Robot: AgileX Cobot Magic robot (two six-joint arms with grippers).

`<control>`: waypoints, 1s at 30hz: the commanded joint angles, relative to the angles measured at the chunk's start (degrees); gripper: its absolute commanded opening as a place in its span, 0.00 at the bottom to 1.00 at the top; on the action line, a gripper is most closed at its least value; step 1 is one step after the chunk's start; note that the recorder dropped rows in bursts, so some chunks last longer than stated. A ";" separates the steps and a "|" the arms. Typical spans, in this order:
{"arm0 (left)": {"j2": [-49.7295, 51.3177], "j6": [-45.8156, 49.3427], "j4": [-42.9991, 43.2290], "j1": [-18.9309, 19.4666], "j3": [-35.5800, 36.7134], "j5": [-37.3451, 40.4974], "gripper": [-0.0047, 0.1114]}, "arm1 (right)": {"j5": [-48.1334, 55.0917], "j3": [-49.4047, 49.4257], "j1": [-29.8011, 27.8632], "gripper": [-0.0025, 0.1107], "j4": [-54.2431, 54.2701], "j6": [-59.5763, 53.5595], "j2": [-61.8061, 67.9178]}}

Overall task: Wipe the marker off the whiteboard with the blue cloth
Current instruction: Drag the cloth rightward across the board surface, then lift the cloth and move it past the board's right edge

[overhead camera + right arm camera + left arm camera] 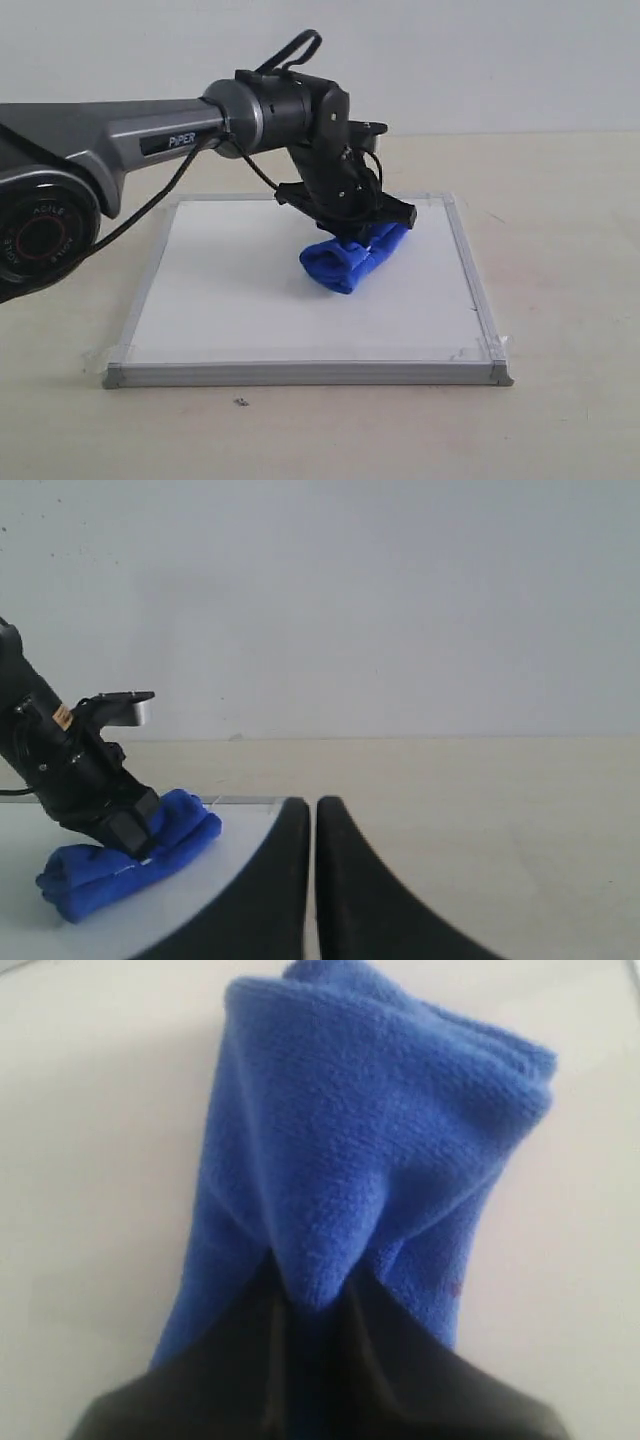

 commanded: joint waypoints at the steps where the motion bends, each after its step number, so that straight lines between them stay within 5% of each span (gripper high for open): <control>1: 0.34 8.53 -11.65 -2.50 0.27 2.49 0.08 | -0.25 -0.03 -0.11 0.02 -0.23 -0.53 -0.33; 7: 2.61 10.98 -18.57 -11.06 0.27 -2.35 0.08 | -0.25 -0.03 -0.11 0.02 -0.23 -0.53 -0.33; 11: 4.12 11.25 -19.22 -13.33 0.27 -6.20 0.08 | -0.25 -0.03 -0.11 0.02 -0.23 -0.53 -0.33; 21: 4.62 3.14 -6.93 -4.23 0.27 -1.37 0.08 | -0.25 -0.03 -0.11 0.02 -0.23 -0.53 -0.33; 27: 4.30 -5.40 8.45 -1.81 0.23 2.88 0.08 | -0.25 -0.03 -0.11 0.02 -0.23 -0.53 -0.33; 30: 4.28 -4.03 6.61 -1.56 -0.01 3.92 0.08 | -0.25 -0.03 -0.11 0.02 -0.23 -0.53 -0.33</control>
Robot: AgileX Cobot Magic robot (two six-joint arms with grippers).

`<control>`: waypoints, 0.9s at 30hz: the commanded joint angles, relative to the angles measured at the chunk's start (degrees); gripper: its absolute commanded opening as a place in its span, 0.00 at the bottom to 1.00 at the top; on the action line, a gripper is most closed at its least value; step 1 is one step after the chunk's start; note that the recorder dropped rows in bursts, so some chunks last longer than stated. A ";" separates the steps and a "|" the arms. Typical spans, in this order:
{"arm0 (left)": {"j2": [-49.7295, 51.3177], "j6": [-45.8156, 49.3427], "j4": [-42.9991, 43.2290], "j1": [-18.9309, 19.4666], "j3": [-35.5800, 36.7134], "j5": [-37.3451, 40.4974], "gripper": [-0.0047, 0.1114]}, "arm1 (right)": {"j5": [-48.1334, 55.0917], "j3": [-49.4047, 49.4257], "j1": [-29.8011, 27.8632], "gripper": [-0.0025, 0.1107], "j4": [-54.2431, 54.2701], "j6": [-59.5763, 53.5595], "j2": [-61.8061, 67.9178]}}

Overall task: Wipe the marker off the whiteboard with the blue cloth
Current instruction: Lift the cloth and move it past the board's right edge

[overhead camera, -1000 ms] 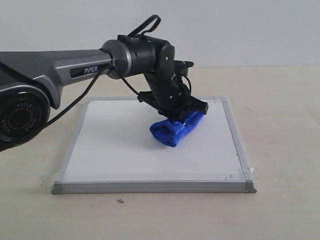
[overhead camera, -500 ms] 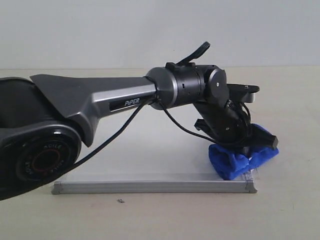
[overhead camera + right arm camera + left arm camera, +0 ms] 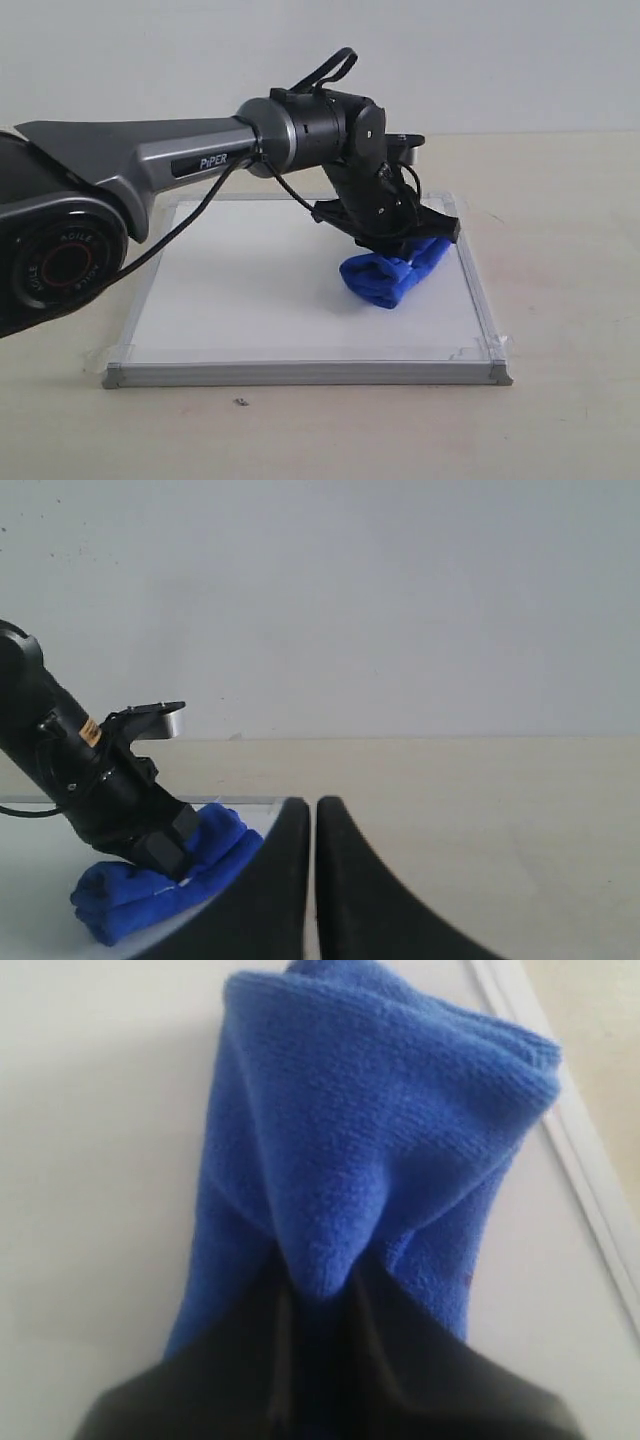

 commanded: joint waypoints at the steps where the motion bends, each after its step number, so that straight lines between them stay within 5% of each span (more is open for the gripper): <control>1: 2.24 0.69 5.57 1.58 0.95 5.73 0.08 | -0.25 -0.03 -0.11 0.02 -0.23 -0.53 -0.33; 10: 1.99 9.11 -13.88 -3.55 -1.62 -0.34 0.08 | -0.25 -0.03 -0.01 0.02 -0.23 -0.53 -0.33; 18: 1.42 14.63 -52.04 -2.25 -8.50 -11.51 0.08 | -0.25 -0.03 -0.01 0.02 -0.23 -0.53 -0.33; 27: 2.29 9.41 -52.76 -2.25 -8.59 -26.74 0.08 | -0.25 -0.03 -0.01 0.02 -0.23 -0.53 -0.33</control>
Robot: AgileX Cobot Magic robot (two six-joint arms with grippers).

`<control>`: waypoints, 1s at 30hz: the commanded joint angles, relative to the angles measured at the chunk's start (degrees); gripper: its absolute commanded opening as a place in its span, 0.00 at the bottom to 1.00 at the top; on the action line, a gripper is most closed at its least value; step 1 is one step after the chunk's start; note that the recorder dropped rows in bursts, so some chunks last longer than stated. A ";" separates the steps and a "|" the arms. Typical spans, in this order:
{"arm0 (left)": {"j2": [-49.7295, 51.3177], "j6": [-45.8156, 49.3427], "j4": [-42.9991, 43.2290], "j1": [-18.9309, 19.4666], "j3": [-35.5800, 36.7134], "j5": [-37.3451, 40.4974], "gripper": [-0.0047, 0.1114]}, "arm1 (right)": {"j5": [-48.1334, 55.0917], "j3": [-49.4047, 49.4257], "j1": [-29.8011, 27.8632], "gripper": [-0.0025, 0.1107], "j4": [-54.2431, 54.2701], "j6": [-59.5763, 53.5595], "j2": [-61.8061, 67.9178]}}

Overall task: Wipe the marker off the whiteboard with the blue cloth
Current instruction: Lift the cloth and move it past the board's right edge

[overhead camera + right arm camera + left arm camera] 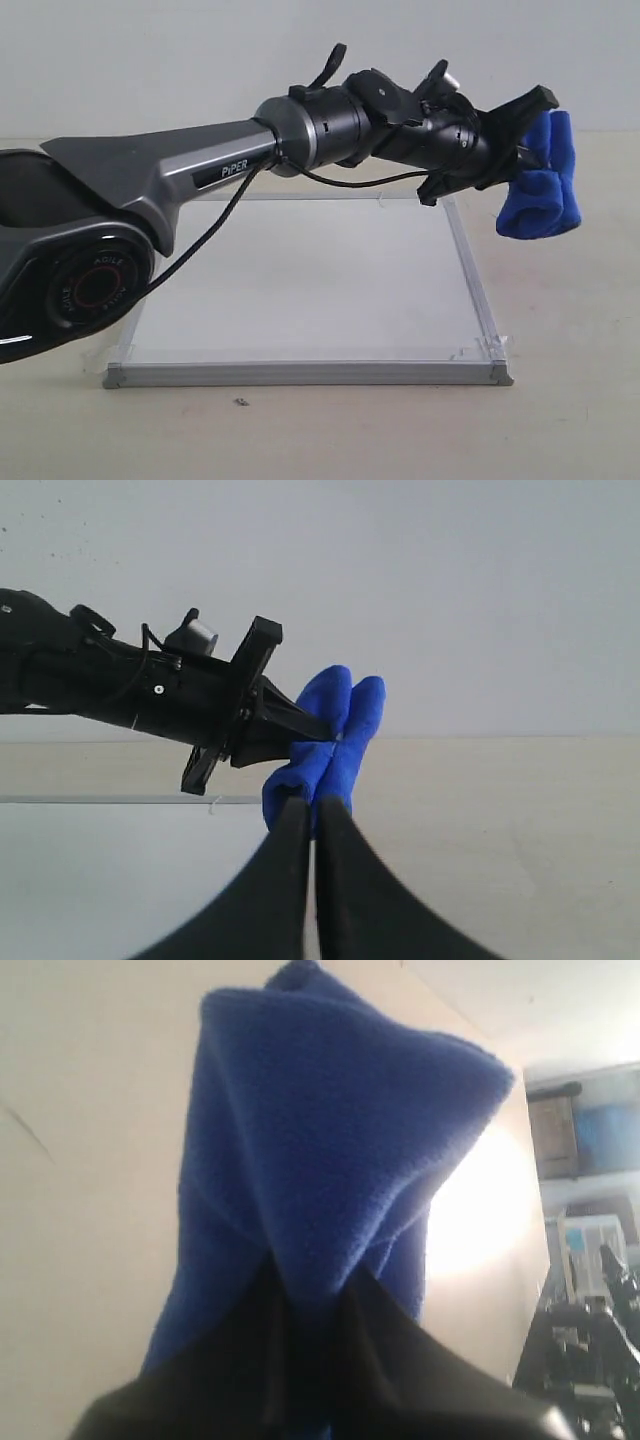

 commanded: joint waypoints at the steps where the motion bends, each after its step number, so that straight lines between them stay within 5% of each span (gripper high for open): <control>1: 0.92 -2.77 -0.29 0.16 -0.12 -5.08 0.08 | -0.25 -0.03 -0.01 0.02 -0.23 -0.53 -0.33; 12: 1.35 -4.81 5.39 -4.08 6.91 -3.30 0.08 | -0.25 -0.03 -0.01 0.02 -0.23 -0.53 -0.33; 16: -0.84 -6.58 5.54 -6.70 9.47 -10.17 0.08 | -0.25 -0.03 -0.01 0.02 -0.23 -0.53 -0.33; 30: -2.78 -7.03 8.99 -4.42 16.29 -15.66 0.08 | -0.25 -0.03 -0.01 0.02 -0.23 -0.64 -0.33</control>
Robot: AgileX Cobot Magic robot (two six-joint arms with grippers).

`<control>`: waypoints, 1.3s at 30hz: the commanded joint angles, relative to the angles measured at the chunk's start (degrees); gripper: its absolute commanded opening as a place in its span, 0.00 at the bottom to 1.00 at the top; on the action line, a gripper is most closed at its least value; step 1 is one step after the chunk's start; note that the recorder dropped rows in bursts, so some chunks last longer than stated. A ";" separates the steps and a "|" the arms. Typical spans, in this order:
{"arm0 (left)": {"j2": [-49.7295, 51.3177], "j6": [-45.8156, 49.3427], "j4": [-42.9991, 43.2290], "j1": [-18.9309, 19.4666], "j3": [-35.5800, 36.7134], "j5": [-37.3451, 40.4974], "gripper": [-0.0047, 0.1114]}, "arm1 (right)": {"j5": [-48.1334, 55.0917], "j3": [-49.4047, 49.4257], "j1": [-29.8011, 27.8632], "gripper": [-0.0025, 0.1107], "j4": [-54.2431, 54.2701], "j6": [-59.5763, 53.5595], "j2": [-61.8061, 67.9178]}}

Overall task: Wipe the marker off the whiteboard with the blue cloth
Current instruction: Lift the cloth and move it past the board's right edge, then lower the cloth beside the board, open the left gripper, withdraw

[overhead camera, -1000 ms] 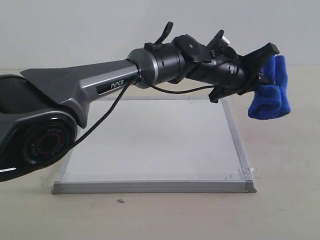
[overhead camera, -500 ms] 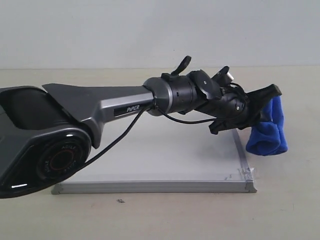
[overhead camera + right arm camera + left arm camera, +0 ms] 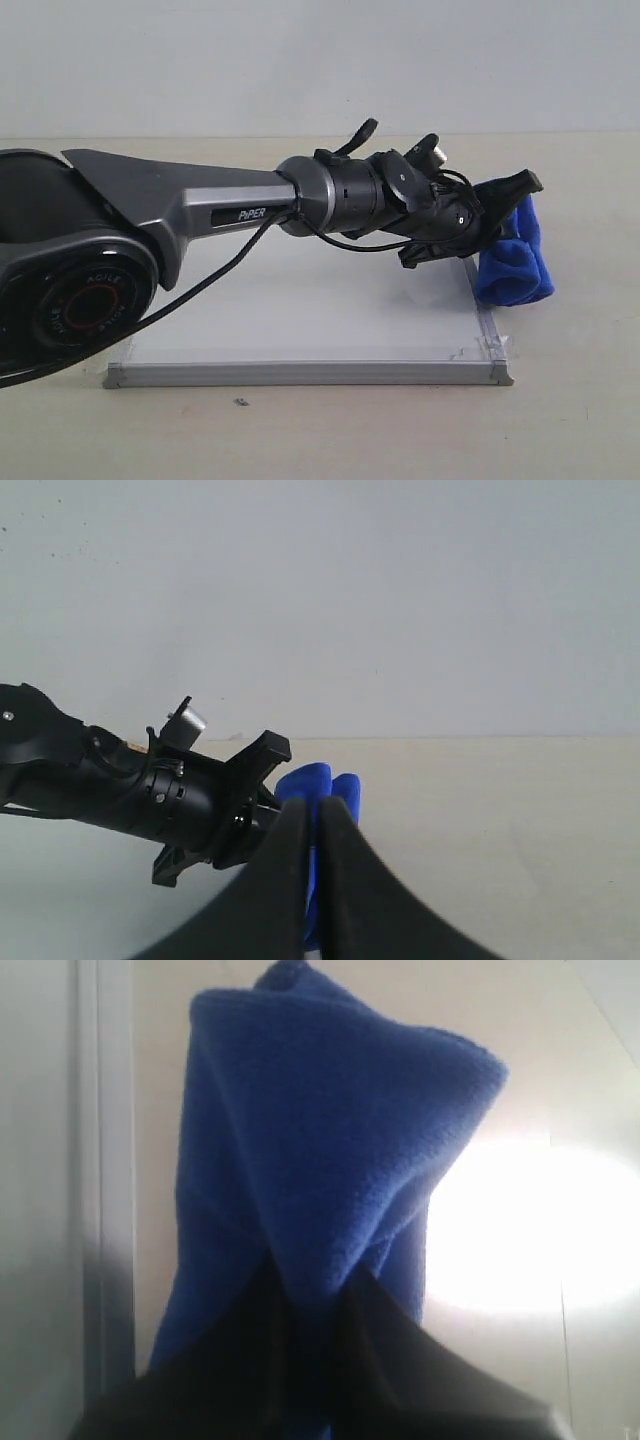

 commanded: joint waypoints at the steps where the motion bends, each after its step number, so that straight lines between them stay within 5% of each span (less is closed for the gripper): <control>1: -0.61 -0.50 1.50 -0.06 0.14 -2.73 0.08 | -0.25 -0.03 -0.01 0.02 -0.23 -0.64 -0.33; 10: -0.61 -8.09 1.29 0.03 0.14 -6.68 0.08 | -0.25 -0.03 -0.01 0.02 -0.23 -0.40 -0.33; 34: 1.33 -8.25 -0.29 1.52 0.14 -2.61 0.08 | -0.25 -0.03 -0.01 0.02 -0.23 -0.40 -0.33; 39: 1.96 -8.25 -5.60 2.41 0.14 1.20 0.29 | -0.25 -0.03 -0.01 0.02 -0.23 -0.52 -0.33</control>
